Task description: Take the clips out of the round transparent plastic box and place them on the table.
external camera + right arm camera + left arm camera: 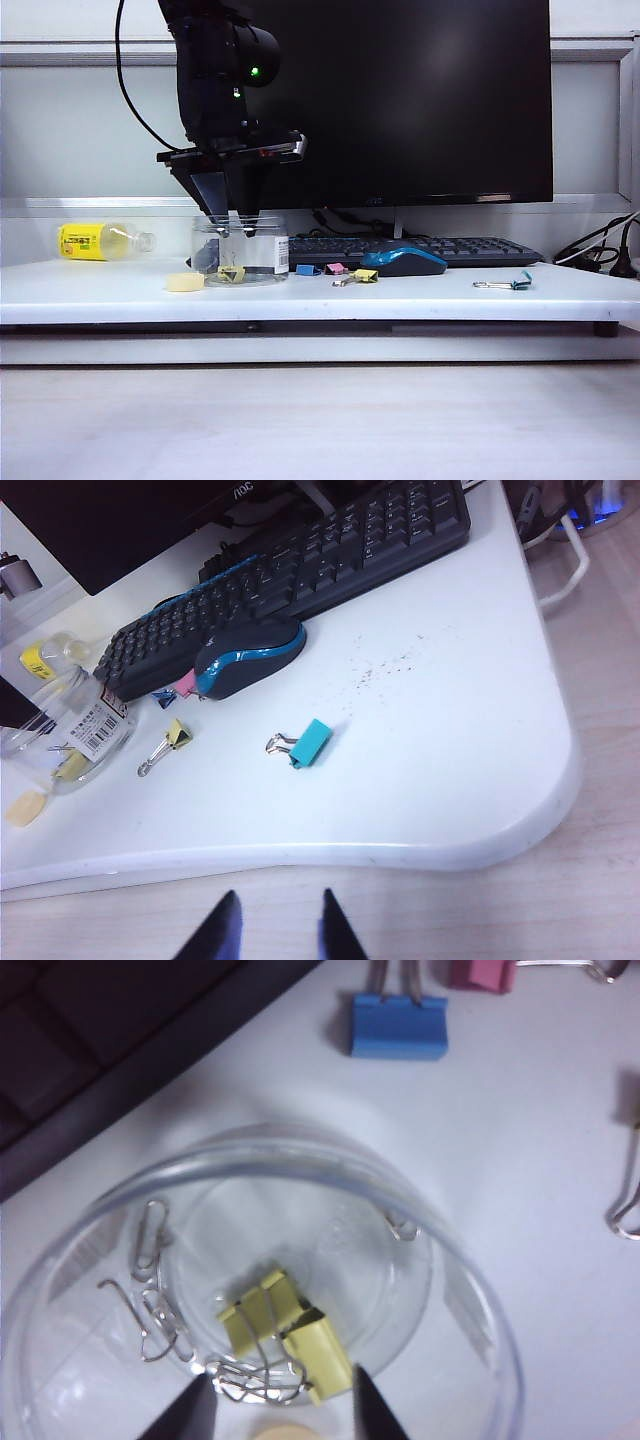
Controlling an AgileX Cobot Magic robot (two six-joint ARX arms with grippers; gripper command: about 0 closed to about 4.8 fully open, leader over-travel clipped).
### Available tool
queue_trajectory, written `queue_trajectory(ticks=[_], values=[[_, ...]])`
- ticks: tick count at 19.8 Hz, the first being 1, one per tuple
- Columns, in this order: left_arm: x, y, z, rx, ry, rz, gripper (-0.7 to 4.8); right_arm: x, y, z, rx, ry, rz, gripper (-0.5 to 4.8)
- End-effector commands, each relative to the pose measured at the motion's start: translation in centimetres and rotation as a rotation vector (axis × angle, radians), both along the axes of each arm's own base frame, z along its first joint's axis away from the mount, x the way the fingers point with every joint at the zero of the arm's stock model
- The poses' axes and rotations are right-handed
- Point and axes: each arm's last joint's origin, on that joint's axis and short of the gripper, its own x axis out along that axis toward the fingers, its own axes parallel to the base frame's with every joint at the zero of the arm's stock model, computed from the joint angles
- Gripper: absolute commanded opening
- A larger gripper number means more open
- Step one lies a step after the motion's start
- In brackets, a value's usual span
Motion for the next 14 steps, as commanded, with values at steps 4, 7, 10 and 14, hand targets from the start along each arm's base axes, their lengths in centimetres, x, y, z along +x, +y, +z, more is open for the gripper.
queue_trajectory(ticks=[4, 7, 10, 14], values=[[-0.13, 0.04, 0.00, 0.003, 0.017, 0.030, 1.84, 0.00, 0.01, 0.14, -0.003, -0.010, 0.002, 1.07], [-0.13, 0.04, -0.10, 0.006, 0.023, 0.031, 1.84, 0.00, 0.01, 0.15, -0.003, -0.011, 0.002, 1.07], [-0.12, 0.01, -0.28, 0.010, 0.031, 0.031, 1.84, -0.01, 0.01, 0.16, -0.003, -0.012, 0.003, 1.07], [-0.16, 0.03, -0.28, 0.010, 0.036, 0.039, 1.84, -0.01, 0.01, 0.16, -0.003, -0.012, 0.002, 1.07]])
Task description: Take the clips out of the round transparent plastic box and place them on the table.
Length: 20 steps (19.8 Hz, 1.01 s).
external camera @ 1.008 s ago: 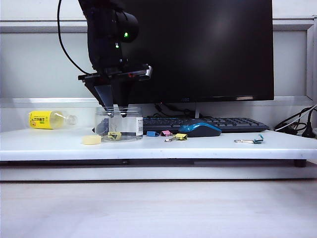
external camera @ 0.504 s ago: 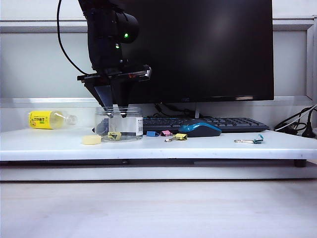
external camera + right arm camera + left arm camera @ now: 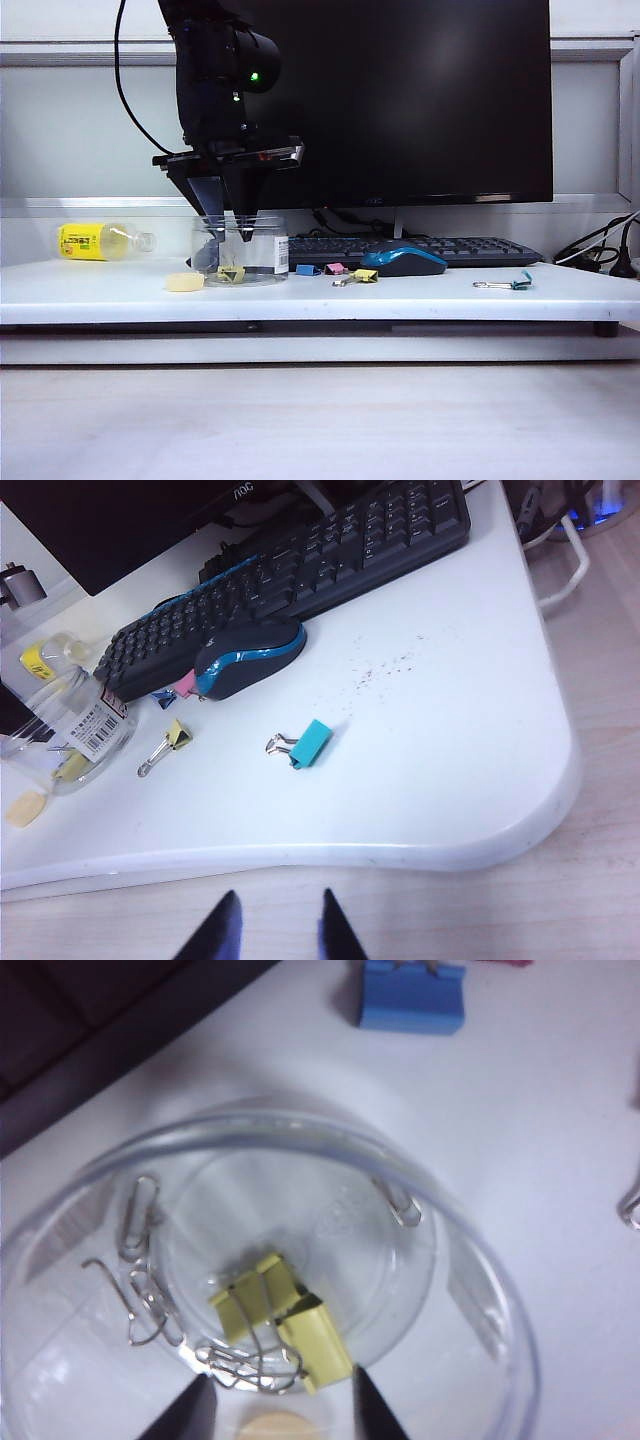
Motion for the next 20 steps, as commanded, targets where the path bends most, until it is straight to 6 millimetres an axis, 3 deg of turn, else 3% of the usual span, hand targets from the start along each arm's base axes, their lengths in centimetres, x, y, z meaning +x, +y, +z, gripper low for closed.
queue_trajectory(ticks=[1, 6, 13, 20], values=[[0.0, 0.0, 0.1, -0.003, 0.003, 0.018, 1.84, 0.0, 0.0, 0.1, -0.003, -0.011, 0.002, 1.07], [0.0, -0.1, -0.1, -0.008, 0.010, 0.018, 1.84, 0.0, 0.0, 0.1, -0.003, -0.011, 0.002, 1.07], [0.6, -0.4, -2.1, 0.016, 0.061, 0.018, 1.84, 0.0, 0.0, 0.1, -0.003, -0.010, 0.003, 1.07], [0.6, -0.3, -2.2, 0.020, 0.061, 0.018, 1.84, 0.0, 0.0, 0.1, -0.003, -0.011, 0.002, 1.07]])
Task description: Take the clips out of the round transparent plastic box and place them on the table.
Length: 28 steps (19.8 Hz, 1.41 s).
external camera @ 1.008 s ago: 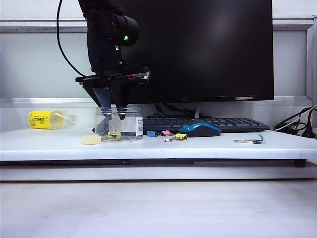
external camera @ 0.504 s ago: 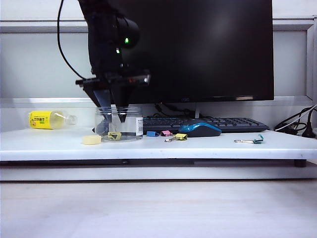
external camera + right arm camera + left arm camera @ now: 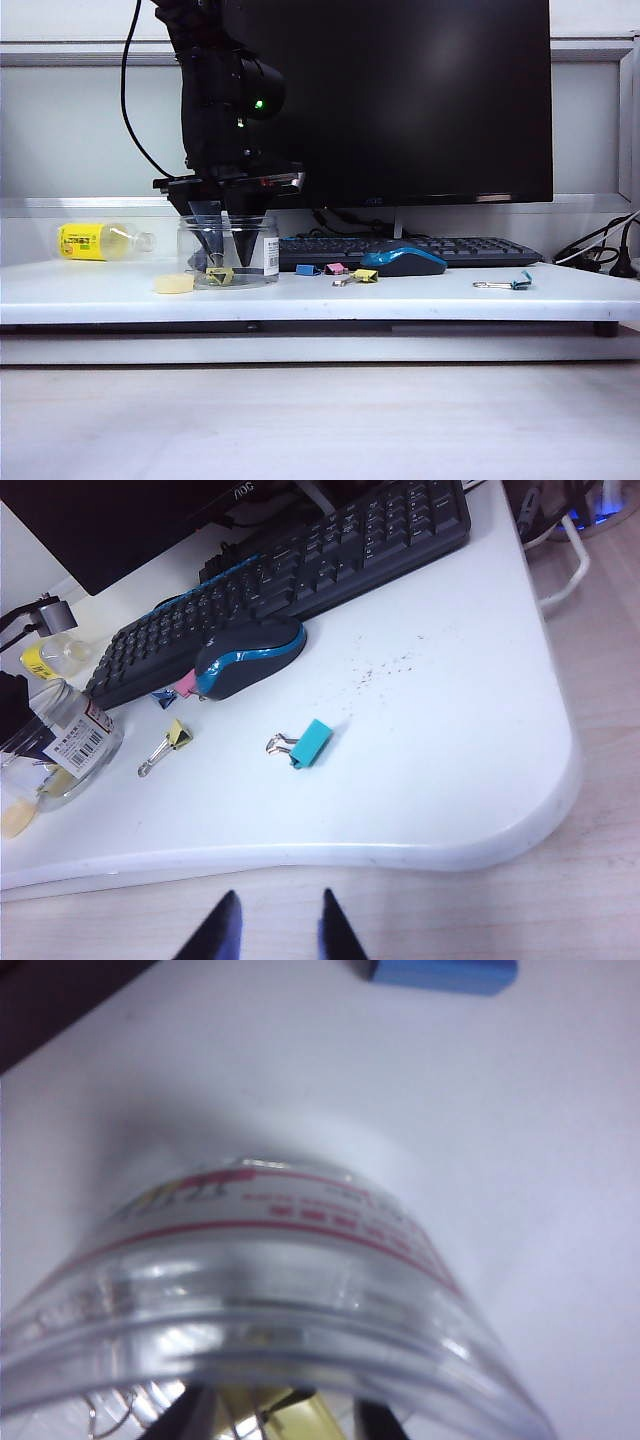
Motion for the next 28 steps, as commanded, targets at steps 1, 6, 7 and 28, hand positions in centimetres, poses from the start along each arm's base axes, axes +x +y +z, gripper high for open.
queue_trajectory(ticks=[1, 6, 7, 28], values=[[0.0, 0.0, 0.1, -0.005, -0.004, 0.000, 1.84, 0.0, 0.0, 0.1, -0.003, -0.011, 0.002, 1.07], [0.2, -0.1, -0.5, 0.008, 0.005, 0.000, 1.82, 0.0, 0.0, 0.1, -0.003, -0.011, 0.002, 1.07], [0.3, -0.1, -0.7, 0.009, 0.004, 0.000, 1.72, 0.0, 0.0, 0.1, -0.003, -0.011, 0.002, 1.07], [-1.0, 0.6, 5.1, -0.006, -0.097, -0.053, 0.83, 0.0, 0.0, 0.1, -0.004, -0.011, -0.006, 1.07]])
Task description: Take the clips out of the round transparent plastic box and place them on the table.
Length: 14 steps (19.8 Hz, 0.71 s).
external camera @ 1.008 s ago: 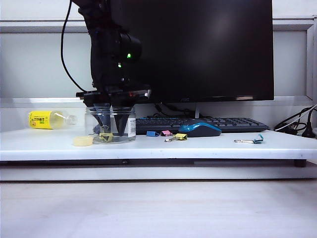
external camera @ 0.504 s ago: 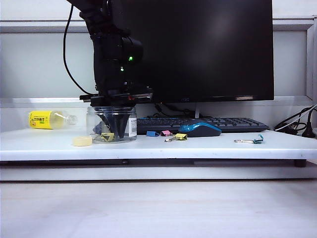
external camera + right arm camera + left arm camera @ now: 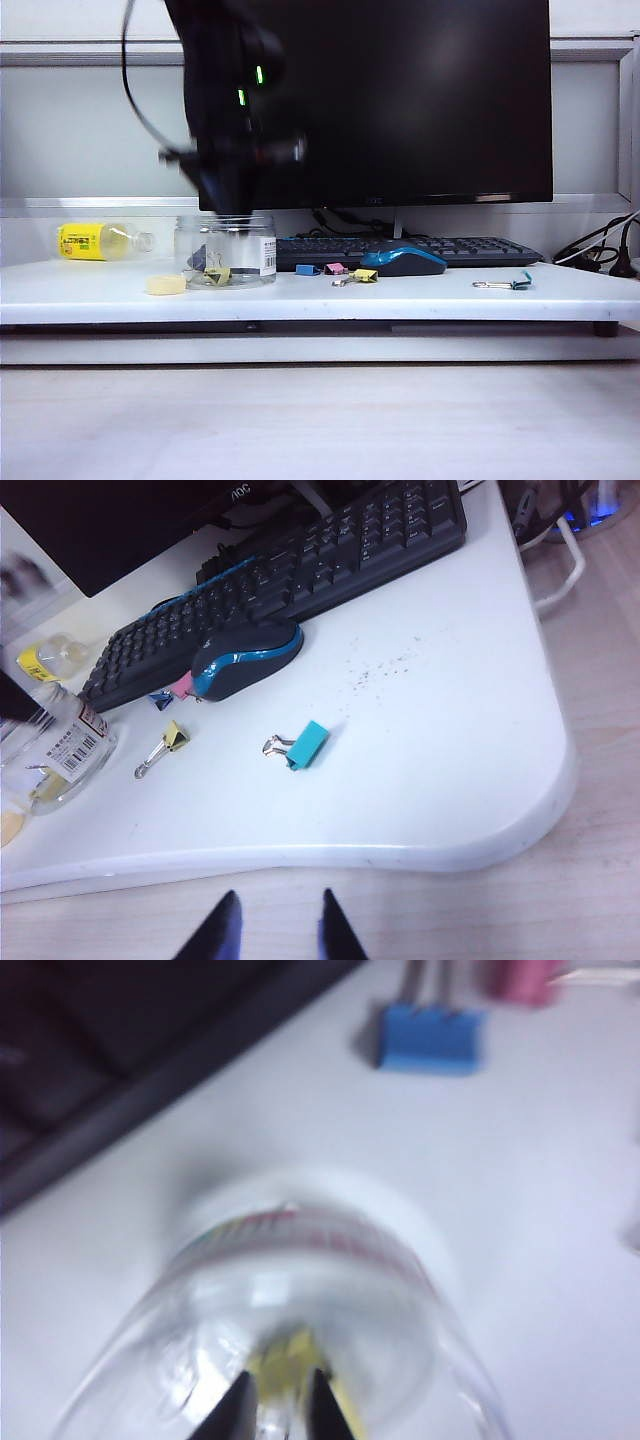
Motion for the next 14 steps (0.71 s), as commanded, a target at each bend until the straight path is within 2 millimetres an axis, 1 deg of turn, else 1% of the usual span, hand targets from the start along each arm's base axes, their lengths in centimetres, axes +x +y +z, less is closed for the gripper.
queue_trajectory(ticks=[1, 2, 5, 8, 10, 14], values=[[-1.2, 0.6, 2.0, 0.009, -0.004, -0.035, 0.85, 0.0, 0.0, 0.1, -0.003, -0.011, -0.001, 1.07], [-1.3, 0.7, 2.3, 0.005, -0.011, -0.033, 0.90, 0.0, 0.0, 0.2, -0.003, -0.011, -0.001, 1.07], [-1.5, 0.3, 2.1, -0.019, 0.008, -0.048, 0.94, 0.0, 0.0, 0.2, -0.004, -0.012, -0.001, 1.07], [-2.0, -0.3, 1.0, 0.003, 0.047, -0.077, 0.99, 0.0, 0.0, 0.2, -0.003, -0.012, 0.000, 1.07], [-2.1, -0.4, 0.3, 0.024, 0.067, -0.088, 1.53, 0.0, 0.0, 0.2, -0.003, -0.012, -0.001, 1.07], [-2.1, -0.3, 0.2, 0.079, 0.042, -0.070, 1.53, 0.0, 0.0, 0.2, -0.004, -0.013, -0.001, 1.07]])
